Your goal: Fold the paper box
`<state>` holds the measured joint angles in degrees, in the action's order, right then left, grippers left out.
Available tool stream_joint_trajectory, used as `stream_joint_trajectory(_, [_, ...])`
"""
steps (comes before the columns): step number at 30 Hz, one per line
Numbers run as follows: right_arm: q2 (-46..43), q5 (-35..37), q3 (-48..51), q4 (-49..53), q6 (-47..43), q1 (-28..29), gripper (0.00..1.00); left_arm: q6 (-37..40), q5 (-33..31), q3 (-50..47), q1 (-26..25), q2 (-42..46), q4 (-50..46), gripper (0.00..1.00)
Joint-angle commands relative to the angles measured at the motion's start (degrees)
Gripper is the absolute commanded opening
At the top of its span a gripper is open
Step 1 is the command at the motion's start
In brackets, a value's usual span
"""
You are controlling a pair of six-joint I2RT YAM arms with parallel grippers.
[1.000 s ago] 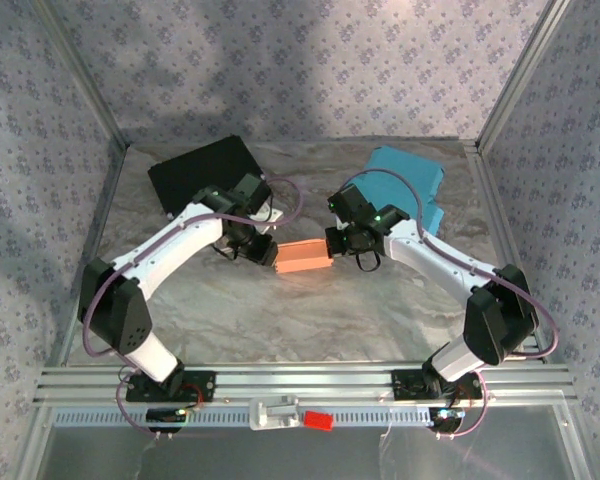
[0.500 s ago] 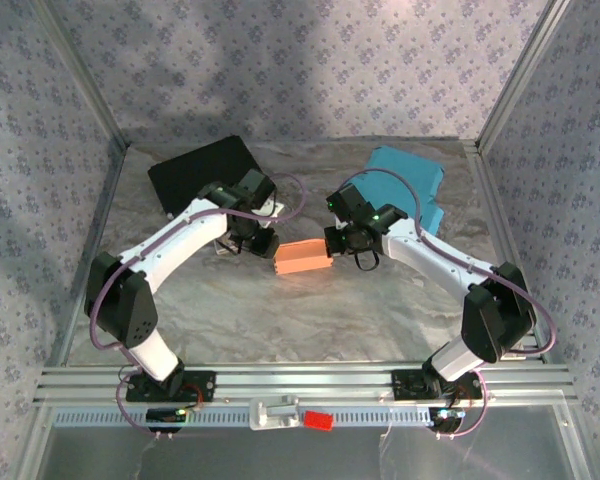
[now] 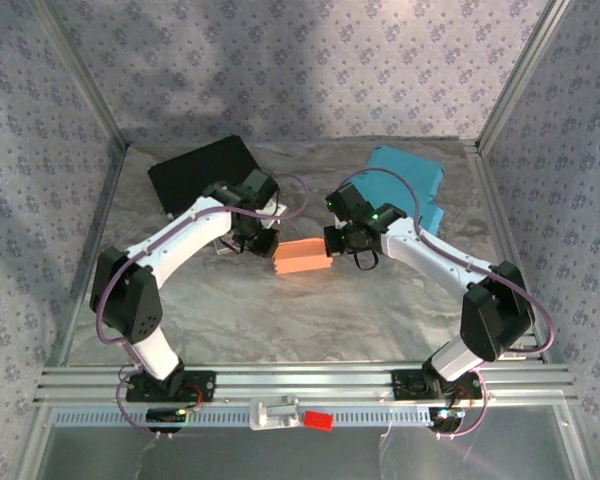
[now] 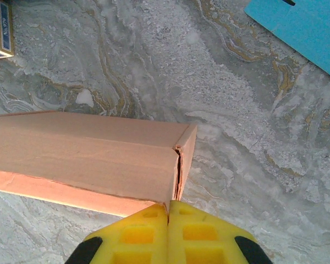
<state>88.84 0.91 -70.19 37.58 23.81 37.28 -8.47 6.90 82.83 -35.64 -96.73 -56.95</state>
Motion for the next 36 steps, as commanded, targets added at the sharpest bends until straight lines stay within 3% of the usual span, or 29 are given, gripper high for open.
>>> stream_joint_trajectory(1, [0.55, 0.44, -1.52, 2.13, 1.14, -0.08, 0.0, -0.12, 1.15, 1.48, -0.09, -0.52, -0.71, 0.17])
stream_joint_trajectory(16, [0.9, 1.28, -1.7, 2.32, 2.83, 0.28, 0.0, -6.74, 1.44, 2.21, -0.19, -1.1, 0.12, 0.0])
stream_joint_trajectory(24, [1.18, 2.04, -1.76, 1.97, 4.98, 0.75, 0.0, -15.58, 4.67, 4.29, 0.0, -2.69, -1.15, 0.0])
stream_joint_trajectory(36, [1.83, 2.23, -2.37, 2.49, 4.85, 0.87, 0.0, -19.75, 9.18, 6.68, 0.78, -4.73, -1.97, 0.0])
